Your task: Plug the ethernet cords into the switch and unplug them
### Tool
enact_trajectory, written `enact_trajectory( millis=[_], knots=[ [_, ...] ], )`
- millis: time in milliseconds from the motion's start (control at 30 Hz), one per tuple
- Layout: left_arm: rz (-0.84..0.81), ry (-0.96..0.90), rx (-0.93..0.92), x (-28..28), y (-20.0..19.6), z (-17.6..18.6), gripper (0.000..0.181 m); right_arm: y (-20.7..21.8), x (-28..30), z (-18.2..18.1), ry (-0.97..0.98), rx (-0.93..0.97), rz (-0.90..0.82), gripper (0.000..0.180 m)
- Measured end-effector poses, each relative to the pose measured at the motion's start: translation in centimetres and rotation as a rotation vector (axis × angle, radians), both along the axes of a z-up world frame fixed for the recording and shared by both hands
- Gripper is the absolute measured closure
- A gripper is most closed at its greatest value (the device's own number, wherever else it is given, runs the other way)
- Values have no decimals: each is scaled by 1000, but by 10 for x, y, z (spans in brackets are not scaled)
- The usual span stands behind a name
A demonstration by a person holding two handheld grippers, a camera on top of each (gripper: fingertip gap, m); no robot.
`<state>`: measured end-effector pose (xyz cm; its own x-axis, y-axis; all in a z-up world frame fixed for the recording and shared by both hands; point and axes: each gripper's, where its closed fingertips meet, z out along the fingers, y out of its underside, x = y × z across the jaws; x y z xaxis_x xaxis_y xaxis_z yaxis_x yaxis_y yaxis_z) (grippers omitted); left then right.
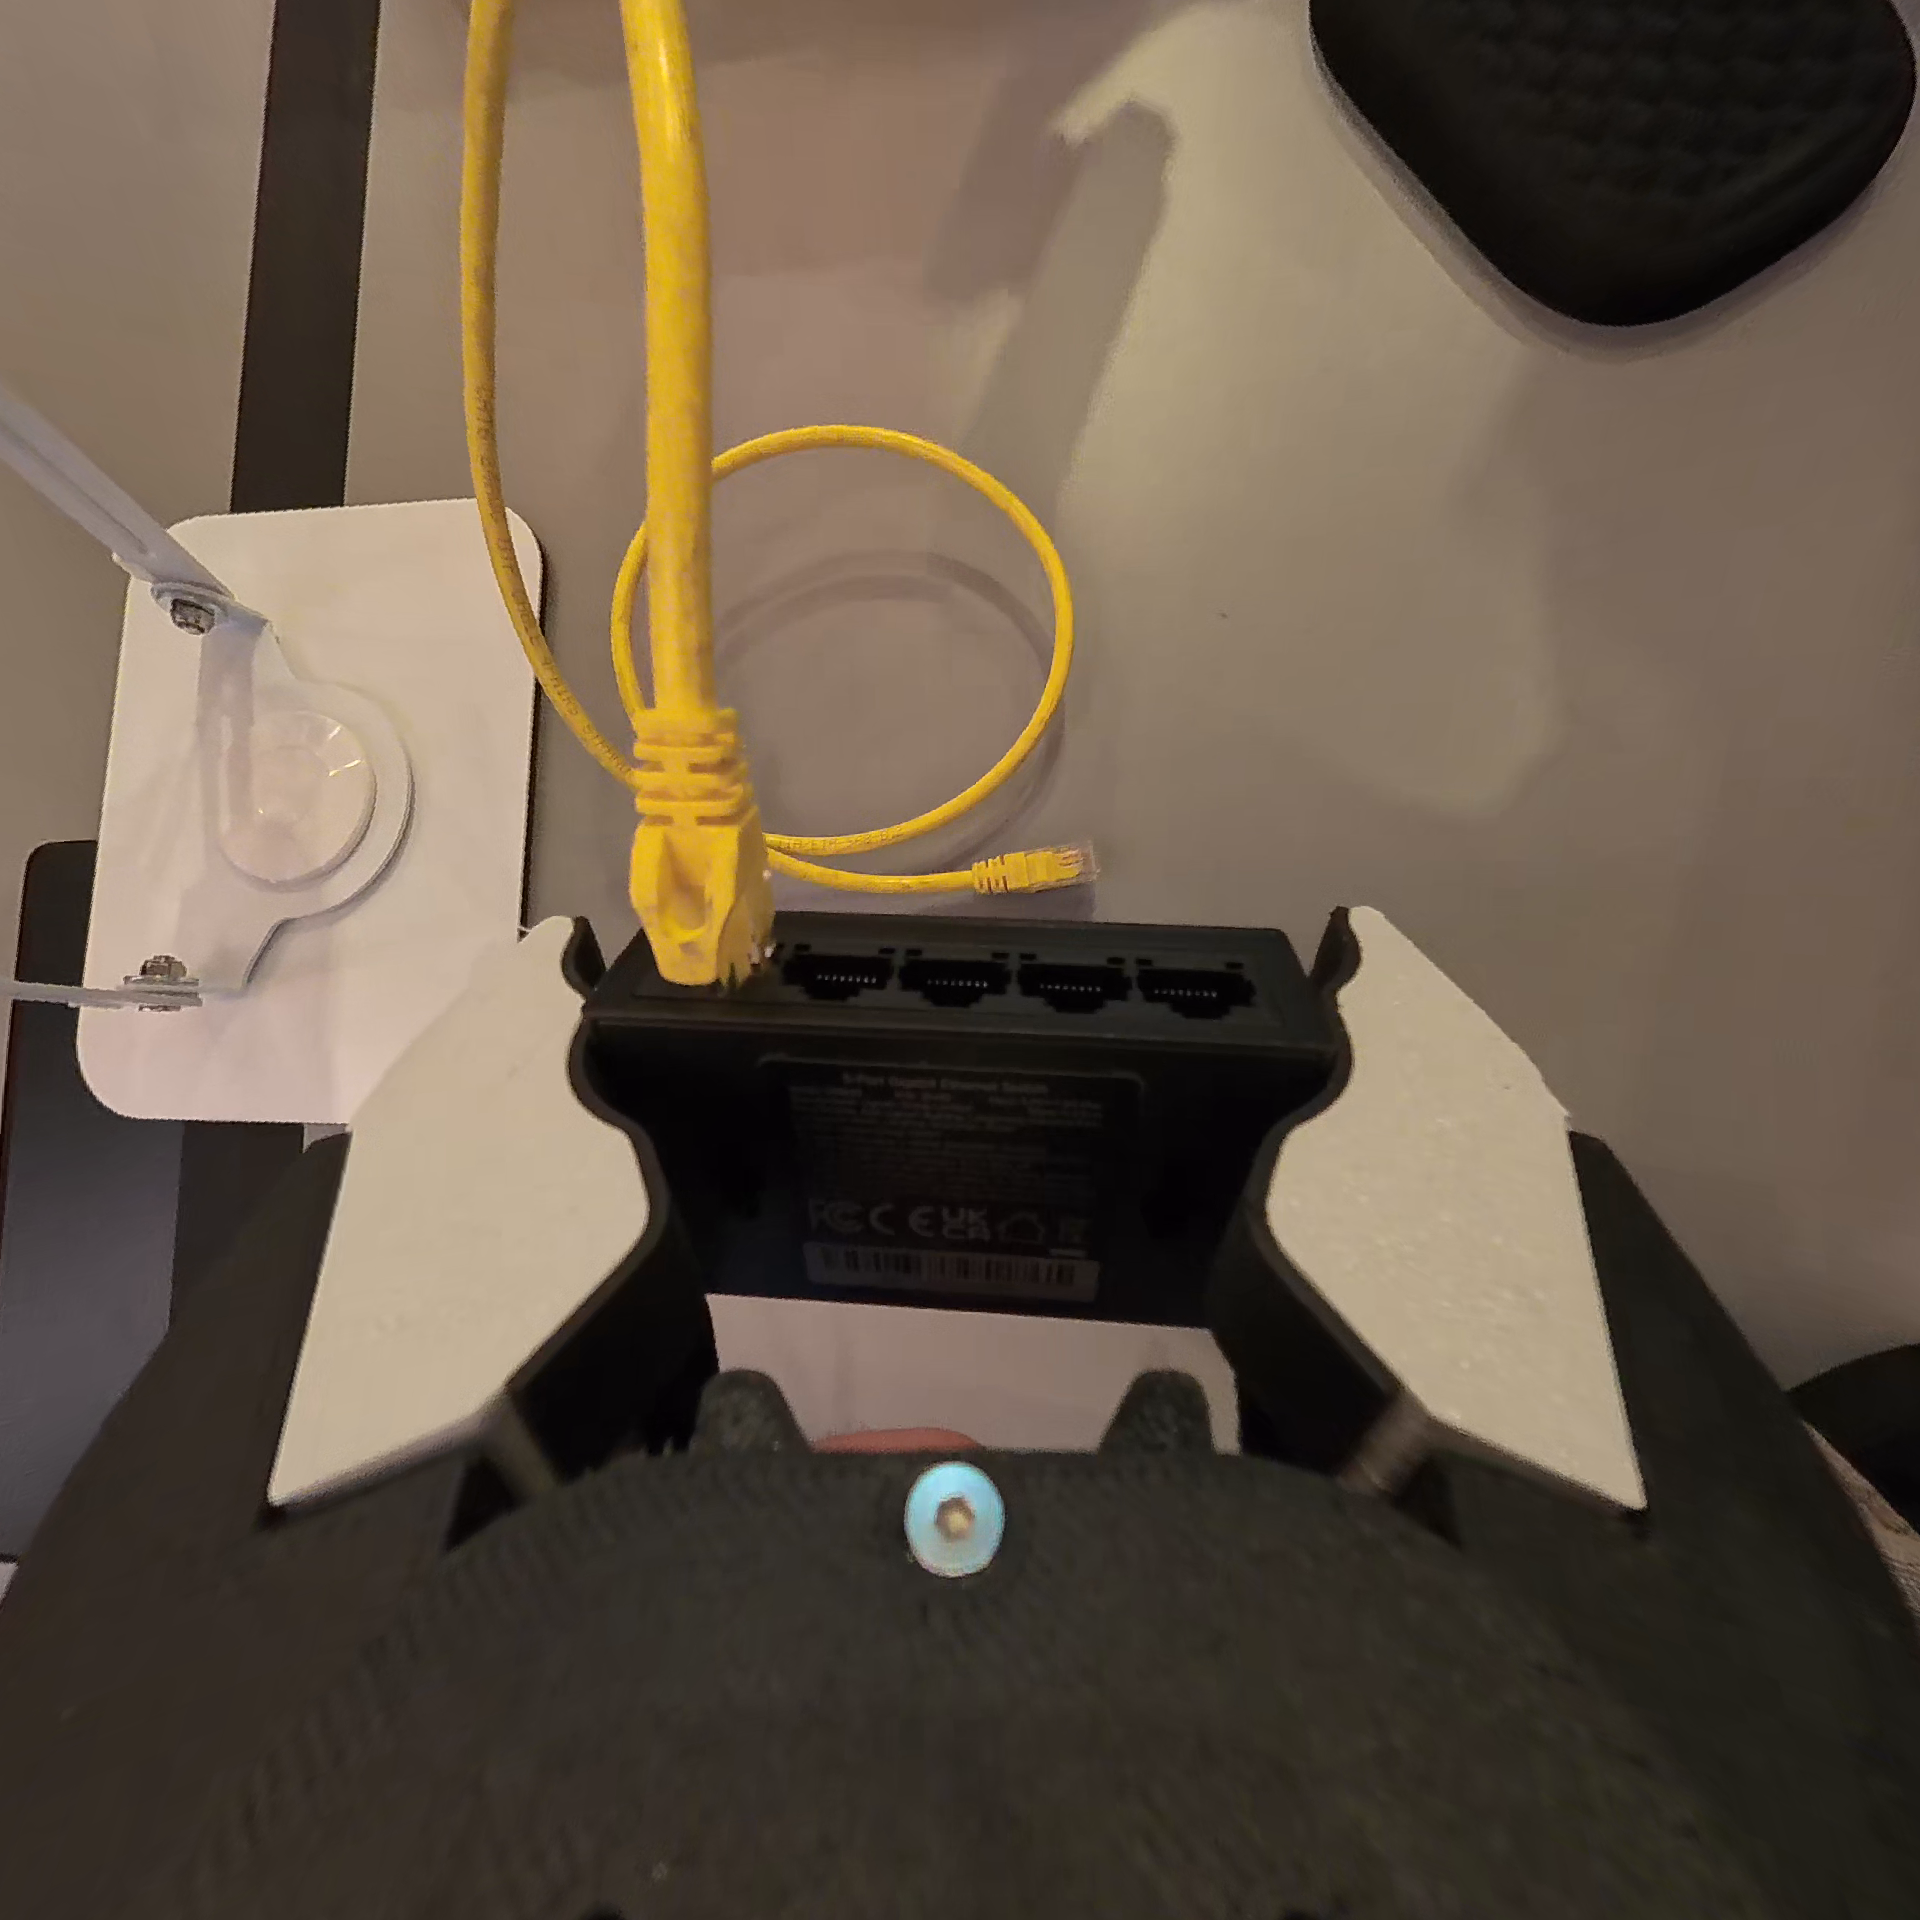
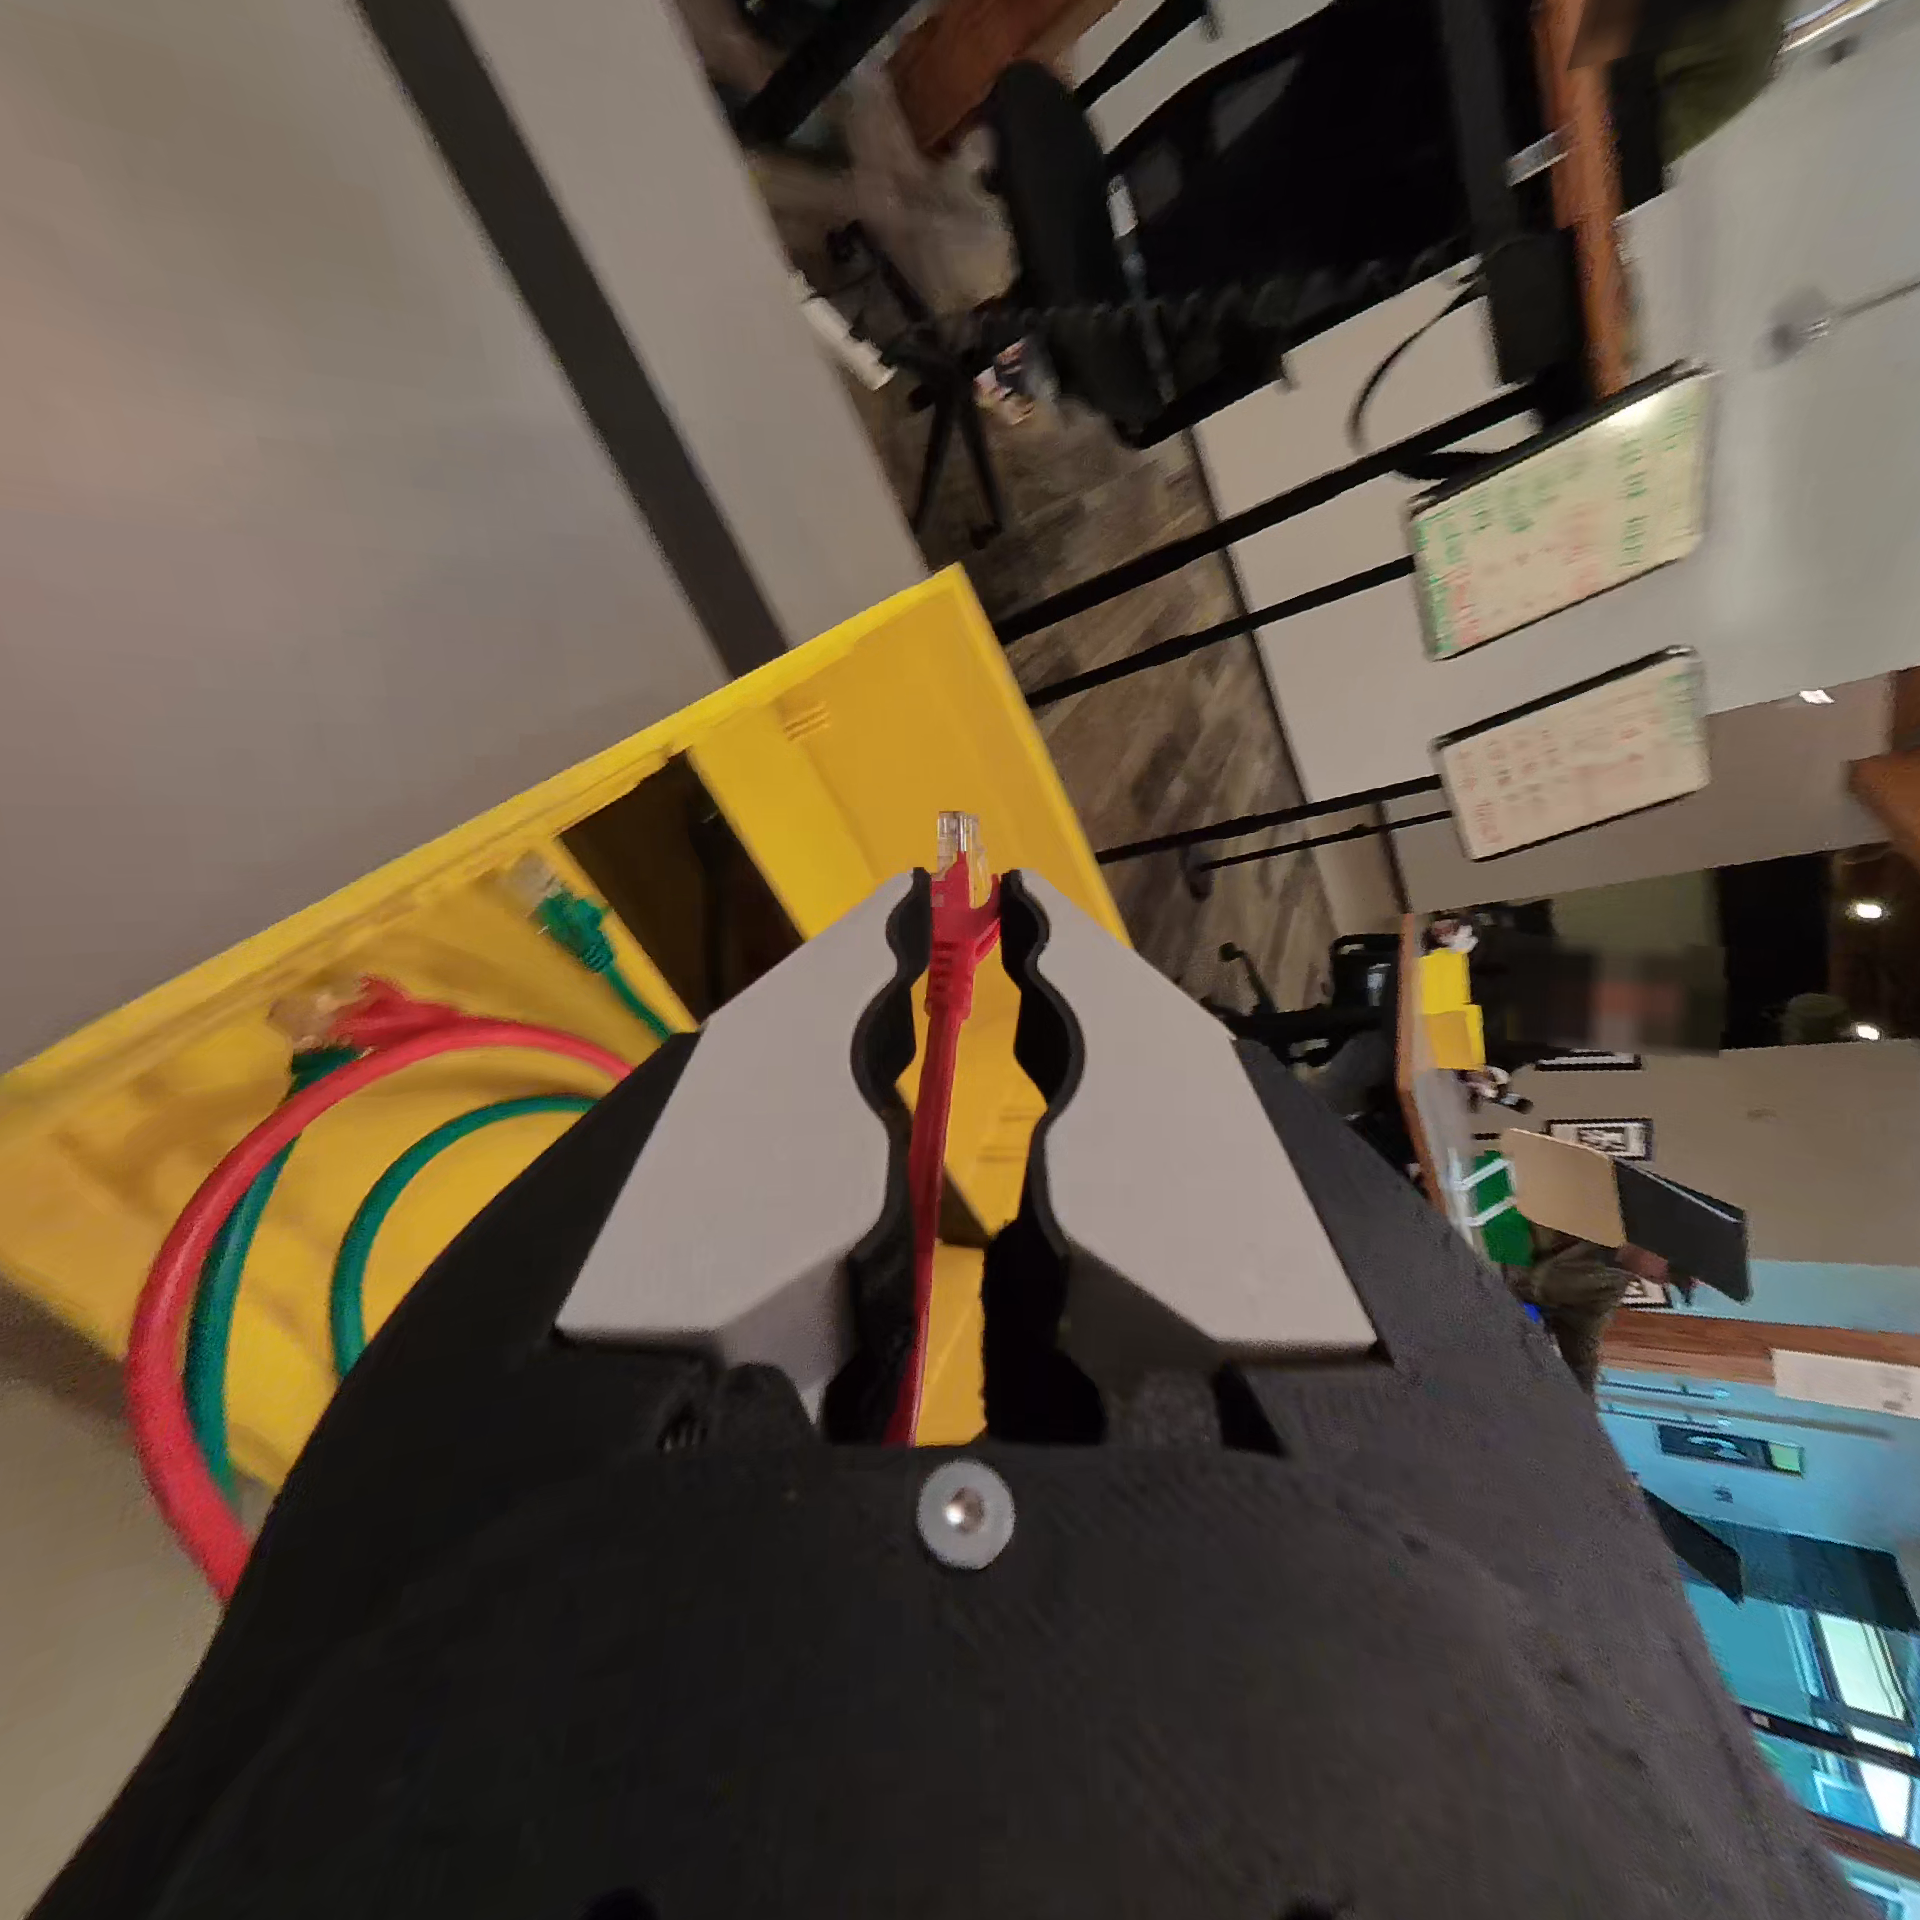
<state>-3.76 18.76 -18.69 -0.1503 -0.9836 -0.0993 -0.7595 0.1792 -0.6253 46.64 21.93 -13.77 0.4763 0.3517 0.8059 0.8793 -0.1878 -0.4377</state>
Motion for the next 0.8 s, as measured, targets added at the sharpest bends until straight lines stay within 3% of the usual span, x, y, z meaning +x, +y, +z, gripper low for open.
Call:
enact_trajectory(
  millis=[233, 333, 400, 700, 733, 800],
  knots=[
    [0, 13, -17, 1, 1, -7, 56, -13, 8, -85, -78, -349, -15, 166],
    [-4, 19, -29, 2, 0, -10, 56, -23, 14, -109, -113, -502, -50, 145],
    [-7, 25, -38, 2, 0, -12, 56, -28, 20, -114, -89, -596, -101, 114],
    [-9, 26, -55, 2, 0, -16, 56, -62, 10, -63, -28, -854, -101, 74],
    [-10, 23, -57, 2, 0, -16, 56, -67, 9, -54, -24, -865, -111, 66],
    [-12, 18, -59, 1, 0, -15, 56, -68, -10, -28, -10, -811, -84, 67]
  ],
)
